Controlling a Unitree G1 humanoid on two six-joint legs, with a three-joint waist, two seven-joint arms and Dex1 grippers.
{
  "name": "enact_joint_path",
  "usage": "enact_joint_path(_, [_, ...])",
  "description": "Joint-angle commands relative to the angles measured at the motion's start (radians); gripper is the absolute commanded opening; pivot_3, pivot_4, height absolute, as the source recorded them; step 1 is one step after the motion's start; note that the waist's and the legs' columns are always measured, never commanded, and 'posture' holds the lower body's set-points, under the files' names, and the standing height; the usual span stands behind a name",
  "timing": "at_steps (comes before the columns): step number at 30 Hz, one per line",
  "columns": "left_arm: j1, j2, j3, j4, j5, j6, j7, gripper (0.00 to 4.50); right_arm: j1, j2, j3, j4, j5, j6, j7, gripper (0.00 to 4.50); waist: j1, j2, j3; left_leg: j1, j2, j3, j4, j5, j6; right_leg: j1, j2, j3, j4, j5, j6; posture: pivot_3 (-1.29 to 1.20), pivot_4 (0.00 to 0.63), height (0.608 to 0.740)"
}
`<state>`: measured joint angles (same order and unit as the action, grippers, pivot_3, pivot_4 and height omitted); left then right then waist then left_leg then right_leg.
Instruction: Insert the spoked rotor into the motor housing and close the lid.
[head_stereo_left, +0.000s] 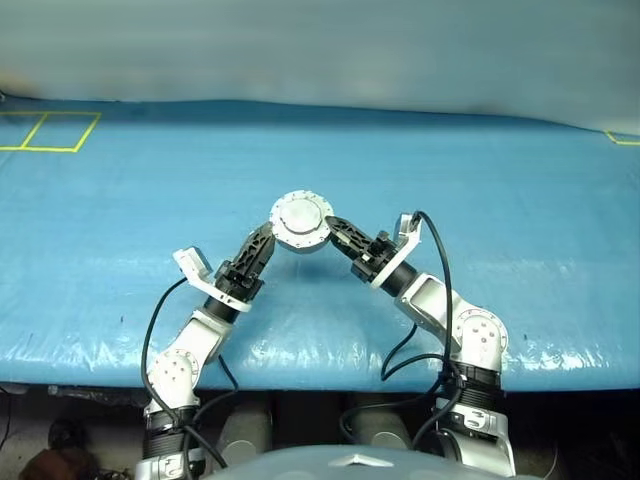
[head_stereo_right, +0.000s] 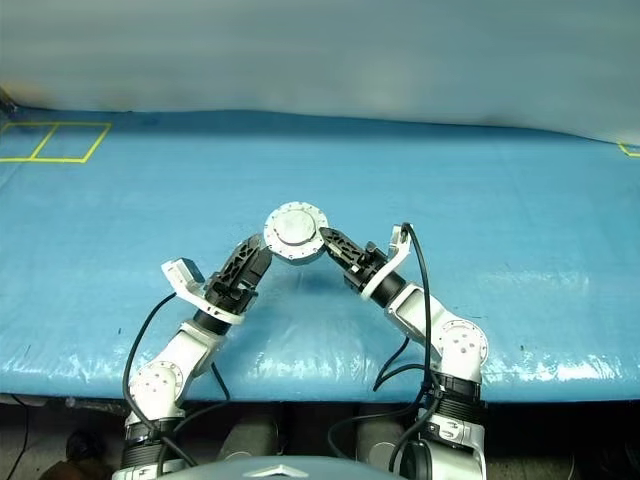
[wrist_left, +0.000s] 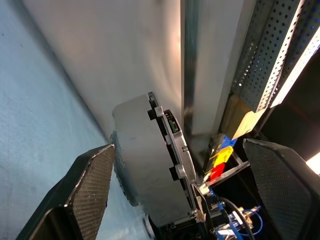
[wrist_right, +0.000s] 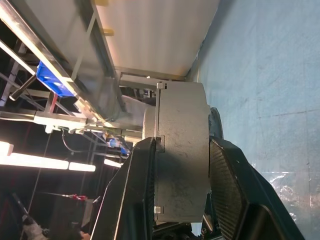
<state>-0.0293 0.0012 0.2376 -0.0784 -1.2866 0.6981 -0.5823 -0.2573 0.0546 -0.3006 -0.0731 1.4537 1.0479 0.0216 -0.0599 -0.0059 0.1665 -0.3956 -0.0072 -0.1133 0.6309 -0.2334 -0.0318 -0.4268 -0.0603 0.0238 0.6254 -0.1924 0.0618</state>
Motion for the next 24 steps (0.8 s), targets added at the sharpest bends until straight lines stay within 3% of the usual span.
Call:
enact_joint_path(1, [-0.024, -0.005, -0.002, 0.003, -0.034, 0.032, 0.016, 4.45, -0.009, 0.005, 0.042, -0.082, 0.072, -0.004, 0.031, 1.21, 0.000, 0.000, 0.000, 0.000, 0.000, 0.000, 0.000, 0.000, 0.000, 0.000, 0.000, 0.000, 0.000, 0.000, 0.000, 0.00, 0.150, 0.740])
enact_joint_path(24, [-0.050, -0.012, -0.063, 0.041, 0.079, 0.054, 0.027, 4.45, 0.016, -0.018, 0.141, -0.162, 0.086, -0.036, 0.038, 1.21, 0.001, 0.000, 0.000, 0.000, 0.000, 0.000, 0.001, 0.000, 0.000, 0.001, 0.000, 0.000, 0.000, 0.000, 0.000, 0.00, 0.150, 0.740])
